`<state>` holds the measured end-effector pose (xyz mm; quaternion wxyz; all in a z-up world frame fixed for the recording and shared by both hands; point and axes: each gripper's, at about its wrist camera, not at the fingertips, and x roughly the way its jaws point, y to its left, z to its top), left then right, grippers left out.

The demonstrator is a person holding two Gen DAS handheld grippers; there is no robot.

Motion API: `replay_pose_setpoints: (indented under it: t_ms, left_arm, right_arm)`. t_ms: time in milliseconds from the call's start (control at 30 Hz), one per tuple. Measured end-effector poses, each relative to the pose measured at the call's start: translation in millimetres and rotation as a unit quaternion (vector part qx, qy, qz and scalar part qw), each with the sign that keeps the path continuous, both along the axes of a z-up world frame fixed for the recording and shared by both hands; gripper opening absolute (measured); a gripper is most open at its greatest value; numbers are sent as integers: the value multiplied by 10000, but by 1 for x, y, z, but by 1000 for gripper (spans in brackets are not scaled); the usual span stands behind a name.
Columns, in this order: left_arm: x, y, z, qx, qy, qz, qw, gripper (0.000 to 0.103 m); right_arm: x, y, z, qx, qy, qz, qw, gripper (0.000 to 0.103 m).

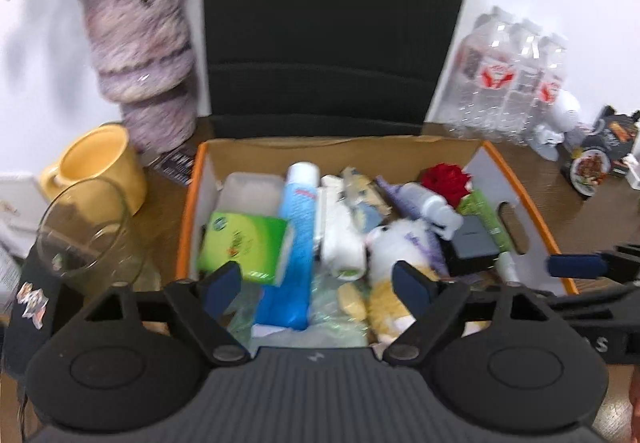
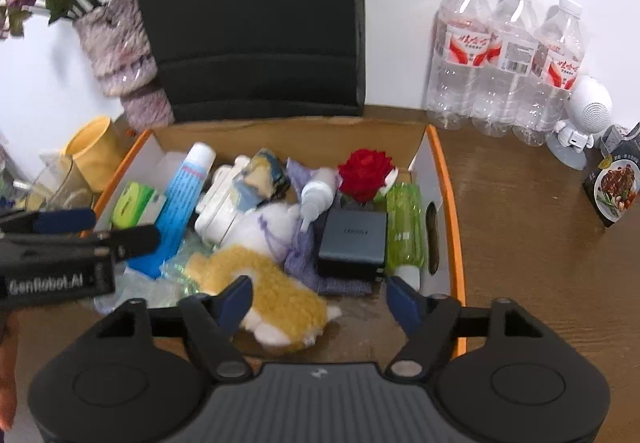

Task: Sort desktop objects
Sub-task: 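Open both tools to release the soap bar and white cap in the box, then withdraw both open tools from the box back over the table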

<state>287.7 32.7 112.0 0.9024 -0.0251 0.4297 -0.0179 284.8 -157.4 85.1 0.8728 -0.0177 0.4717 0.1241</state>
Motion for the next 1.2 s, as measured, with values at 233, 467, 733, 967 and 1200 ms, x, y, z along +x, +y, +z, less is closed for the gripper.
replay_pose_setpoints:
  t_ms: [233,467,733,967,1200]
  left_arm:
    - [-14,0,2,200,186,125,9995,103]
    - [-44,-12,3,356,233,170,9989,103]
    - [-87,-18,12,407,156,125,9990,103]
    - [-136,-20,16,344,-66,124,9993,103]
    - [-207,-19,-42,258,-443,27,9987,103]
  right_arm:
    - [-10,0,6,-43,175,-101,9998,89]
    - [-37,-1,9,-70,203,-121,9997,89]
    - [-78,-12,16,0,136,-163,9998,89]
    - [-129,-18,18,37,-74,-255,9996,94]
    - [-203,-17,-35,-134,-828,-161,9963,98]
